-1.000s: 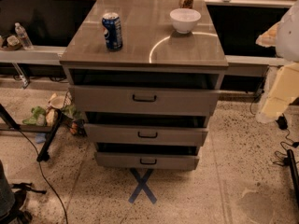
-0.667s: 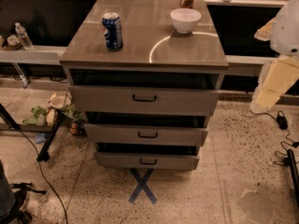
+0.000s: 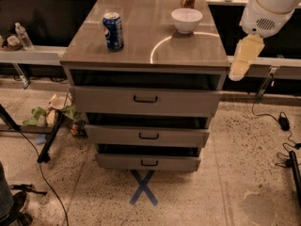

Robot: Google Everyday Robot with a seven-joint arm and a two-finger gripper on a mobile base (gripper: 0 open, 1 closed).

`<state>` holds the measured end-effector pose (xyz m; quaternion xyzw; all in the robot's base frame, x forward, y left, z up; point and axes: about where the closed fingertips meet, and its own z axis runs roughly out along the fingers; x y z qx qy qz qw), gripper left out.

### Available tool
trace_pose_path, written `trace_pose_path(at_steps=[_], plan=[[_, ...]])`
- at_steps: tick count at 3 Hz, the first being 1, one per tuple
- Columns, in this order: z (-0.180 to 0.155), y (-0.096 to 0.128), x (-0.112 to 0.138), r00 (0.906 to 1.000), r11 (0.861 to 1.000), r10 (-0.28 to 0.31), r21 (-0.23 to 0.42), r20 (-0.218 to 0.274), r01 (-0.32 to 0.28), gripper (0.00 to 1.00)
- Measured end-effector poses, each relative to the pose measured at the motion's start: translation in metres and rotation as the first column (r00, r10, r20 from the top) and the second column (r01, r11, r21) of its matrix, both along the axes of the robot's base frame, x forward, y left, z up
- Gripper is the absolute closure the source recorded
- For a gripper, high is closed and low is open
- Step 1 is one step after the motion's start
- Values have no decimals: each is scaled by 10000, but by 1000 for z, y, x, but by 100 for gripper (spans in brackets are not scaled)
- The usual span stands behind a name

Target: Move white bowl near pepsi can

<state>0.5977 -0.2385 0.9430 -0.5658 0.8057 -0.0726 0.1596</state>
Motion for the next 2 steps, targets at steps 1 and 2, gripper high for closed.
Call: trace_pose_path(at_steps=[1, 2], plan=[[1, 1, 2, 10000, 10000, -21, 61, 90, 20, 0], [8, 7, 30, 9930, 9963, -289, 833, 1148, 193, 0]])
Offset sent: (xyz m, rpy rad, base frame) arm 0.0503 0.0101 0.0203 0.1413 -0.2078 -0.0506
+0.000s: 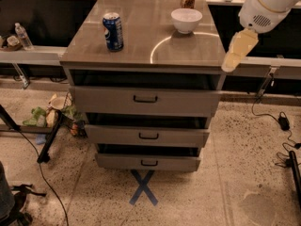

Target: Move white bowl near pepsi can

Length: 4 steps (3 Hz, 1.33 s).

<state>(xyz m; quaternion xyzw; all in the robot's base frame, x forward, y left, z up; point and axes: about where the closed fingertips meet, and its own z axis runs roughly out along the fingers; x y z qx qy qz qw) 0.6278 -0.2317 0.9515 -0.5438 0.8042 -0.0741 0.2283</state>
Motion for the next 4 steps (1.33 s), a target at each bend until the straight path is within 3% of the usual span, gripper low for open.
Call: trace_pose_path(at_steps=[1, 2, 3, 4], plan=[[15, 5, 32, 9914, 9905, -2, 1361, 1307, -178, 0], [18, 18, 55, 9756, 9649, -178, 2595, 2190, -407, 0], [18, 18, 55, 9757, 9648, -173, 2598, 2185, -411, 0], [8, 23, 83, 9751, 9531, -537, 3022, 2152, -143, 0]])
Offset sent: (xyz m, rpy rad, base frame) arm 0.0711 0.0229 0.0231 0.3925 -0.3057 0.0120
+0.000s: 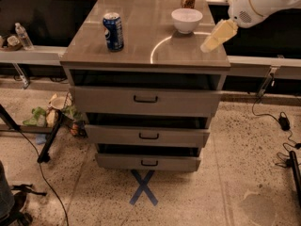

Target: Move white bowl near pepsi can

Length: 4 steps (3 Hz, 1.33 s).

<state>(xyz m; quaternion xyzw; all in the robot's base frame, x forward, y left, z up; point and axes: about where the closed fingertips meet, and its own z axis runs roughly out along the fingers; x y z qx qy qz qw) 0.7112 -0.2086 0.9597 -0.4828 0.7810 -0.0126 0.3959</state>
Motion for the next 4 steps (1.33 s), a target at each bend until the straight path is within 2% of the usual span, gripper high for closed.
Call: trace_pose_path(at_steps=[1, 2, 3, 4], plan=[[-25, 15, 42, 9993, 9994, 26, 357, -364, -13, 0], [-39, 30, 85, 9989, 9971, -5, 757, -466, 41, 0], [-38, 41, 123, 9999, 9930, -94, 1178, 97, 82, 0], [-28, 56, 165, 9938, 9811, -524, 1905, 976, 330, 0]])
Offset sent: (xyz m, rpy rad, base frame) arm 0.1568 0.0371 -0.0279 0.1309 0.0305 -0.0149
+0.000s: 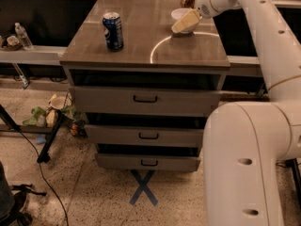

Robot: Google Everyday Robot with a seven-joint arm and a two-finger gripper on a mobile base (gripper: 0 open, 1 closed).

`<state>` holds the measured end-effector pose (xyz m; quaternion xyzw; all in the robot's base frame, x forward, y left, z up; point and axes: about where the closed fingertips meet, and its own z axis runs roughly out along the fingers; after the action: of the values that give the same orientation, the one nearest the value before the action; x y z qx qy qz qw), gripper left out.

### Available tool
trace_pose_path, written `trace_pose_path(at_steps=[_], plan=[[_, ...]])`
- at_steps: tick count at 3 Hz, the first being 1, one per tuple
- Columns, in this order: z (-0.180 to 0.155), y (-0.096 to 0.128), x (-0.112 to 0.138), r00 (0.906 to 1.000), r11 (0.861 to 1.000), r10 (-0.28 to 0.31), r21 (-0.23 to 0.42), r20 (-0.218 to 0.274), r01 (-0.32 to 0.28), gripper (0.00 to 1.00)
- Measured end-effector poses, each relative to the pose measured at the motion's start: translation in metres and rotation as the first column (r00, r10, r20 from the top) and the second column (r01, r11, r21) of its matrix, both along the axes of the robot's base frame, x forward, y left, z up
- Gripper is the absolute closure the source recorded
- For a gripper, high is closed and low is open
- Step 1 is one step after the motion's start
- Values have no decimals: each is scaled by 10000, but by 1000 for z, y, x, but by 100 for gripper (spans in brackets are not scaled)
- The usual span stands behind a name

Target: Move white bowl near pepsi can

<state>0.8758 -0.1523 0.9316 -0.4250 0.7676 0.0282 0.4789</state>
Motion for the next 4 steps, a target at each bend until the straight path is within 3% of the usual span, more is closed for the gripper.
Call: trace_pose_path(at_steps=[1, 2, 3, 4], plan=[[-3, 8, 19, 9994, 9988, -209, 459, 269, 196, 0], [-18, 16, 32, 9992, 9976, -345, 602, 180, 334, 0], [-34, 16, 39, 9987, 9981, -512, 341, -18, 512, 4], [-42, 15, 41, 9983, 9983, -568, 110, -139, 570, 26]])
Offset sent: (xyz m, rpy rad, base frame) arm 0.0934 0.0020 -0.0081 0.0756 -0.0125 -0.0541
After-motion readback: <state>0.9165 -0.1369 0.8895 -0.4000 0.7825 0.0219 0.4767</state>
